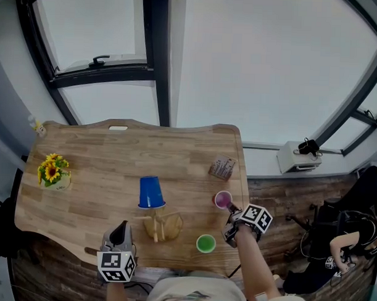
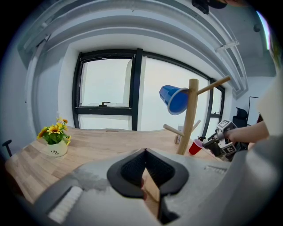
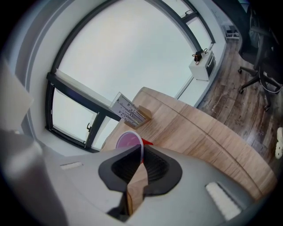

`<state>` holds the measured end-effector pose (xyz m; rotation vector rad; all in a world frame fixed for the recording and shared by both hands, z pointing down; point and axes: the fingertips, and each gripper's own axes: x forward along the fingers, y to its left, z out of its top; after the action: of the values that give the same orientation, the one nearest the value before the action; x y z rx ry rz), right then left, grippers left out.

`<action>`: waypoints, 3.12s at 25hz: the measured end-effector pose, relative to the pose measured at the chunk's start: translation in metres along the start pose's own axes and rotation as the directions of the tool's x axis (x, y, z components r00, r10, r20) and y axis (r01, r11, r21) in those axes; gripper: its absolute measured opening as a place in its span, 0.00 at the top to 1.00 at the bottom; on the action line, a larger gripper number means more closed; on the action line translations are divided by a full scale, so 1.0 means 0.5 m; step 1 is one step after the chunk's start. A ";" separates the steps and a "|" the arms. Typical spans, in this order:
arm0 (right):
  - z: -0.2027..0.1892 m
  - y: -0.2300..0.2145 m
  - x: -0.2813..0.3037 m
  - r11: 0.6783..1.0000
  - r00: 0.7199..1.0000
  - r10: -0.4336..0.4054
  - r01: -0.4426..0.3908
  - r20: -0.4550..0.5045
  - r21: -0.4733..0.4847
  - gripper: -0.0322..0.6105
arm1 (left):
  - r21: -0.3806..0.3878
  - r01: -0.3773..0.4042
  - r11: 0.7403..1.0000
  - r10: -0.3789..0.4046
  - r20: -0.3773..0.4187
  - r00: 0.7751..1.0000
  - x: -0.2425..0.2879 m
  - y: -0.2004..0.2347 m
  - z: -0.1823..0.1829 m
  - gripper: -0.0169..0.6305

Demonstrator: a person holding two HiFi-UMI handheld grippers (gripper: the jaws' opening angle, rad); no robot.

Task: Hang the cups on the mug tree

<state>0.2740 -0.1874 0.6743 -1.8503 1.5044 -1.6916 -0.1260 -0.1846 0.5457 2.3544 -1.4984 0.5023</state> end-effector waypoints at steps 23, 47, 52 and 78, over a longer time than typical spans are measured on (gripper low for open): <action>0.057 0.174 -0.095 0.896 0.944 0.190 -0.055 0.269 -0.441 0.92 | 0.014 0.002 1.000 -0.002 0.032 0.999 -0.035 0.004 0.009 0.97; 0.016 0.409 -0.232 0.279 0.859 0.314 0.324 0.405 -0.904 0.92 | 0.033 0.018 0.999 -0.021 0.081 0.996 -0.071 -0.027 0.038 0.97; -0.011 0.416 -0.237 0.250 0.866 0.320 0.314 0.384 -0.916 0.92 | 0.025 0.015 1.000 -0.018 0.090 0.996 -0.080 -0.029 0.036 0.97; -0.137 0.436 -0.223 0.191 0.904 0.352 0.182 0.240 -0.965 0.92 | 0.026 0.017 1.000 -0.019 0.101 0.995 -0.119 -0.053 0.025 0.97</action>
<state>0.1244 -0.1698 0.4695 -2.2307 2.6908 0.1284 -0.1236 -0.1316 0.5061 2.4445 -1.5210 0.4046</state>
